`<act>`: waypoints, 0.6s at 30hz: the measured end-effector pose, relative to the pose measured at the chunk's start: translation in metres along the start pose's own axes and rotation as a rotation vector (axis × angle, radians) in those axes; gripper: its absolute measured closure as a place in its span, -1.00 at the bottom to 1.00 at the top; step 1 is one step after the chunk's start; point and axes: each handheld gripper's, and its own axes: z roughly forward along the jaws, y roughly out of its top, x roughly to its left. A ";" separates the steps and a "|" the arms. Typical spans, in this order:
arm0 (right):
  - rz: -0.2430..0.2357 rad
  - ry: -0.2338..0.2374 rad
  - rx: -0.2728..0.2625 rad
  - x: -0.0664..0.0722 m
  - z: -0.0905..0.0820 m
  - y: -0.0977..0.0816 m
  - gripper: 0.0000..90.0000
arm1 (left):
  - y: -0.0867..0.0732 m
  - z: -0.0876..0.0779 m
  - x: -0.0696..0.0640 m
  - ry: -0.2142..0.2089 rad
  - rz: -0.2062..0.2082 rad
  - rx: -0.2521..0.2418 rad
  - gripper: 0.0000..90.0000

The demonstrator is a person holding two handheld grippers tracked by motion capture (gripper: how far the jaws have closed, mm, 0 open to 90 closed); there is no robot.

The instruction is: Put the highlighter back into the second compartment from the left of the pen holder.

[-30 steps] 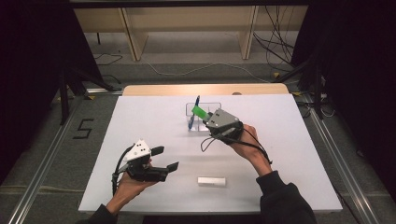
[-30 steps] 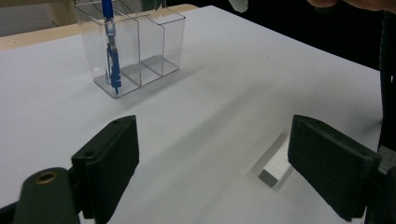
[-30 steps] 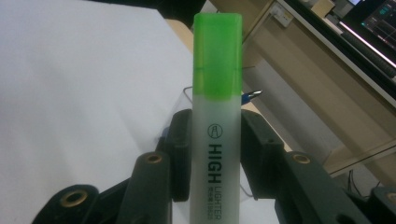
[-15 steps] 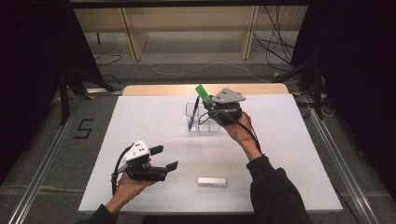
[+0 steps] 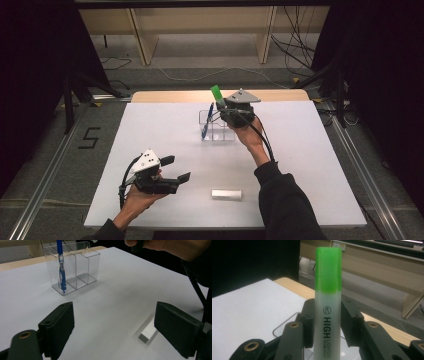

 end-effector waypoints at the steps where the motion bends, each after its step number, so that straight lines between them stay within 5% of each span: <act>1: 0.013 0.000 -0.006 0.000 0.002 -0.001 0.49 | 0.000 0.000 0.000 0.000 0.000 0.000 -0.64; 18: 0.064 -0.041 0.008 0.005 0.027 -0.009 0.49 | 0.001 -0.001 -0.001 -0.004 0.003 -0.003 -0.64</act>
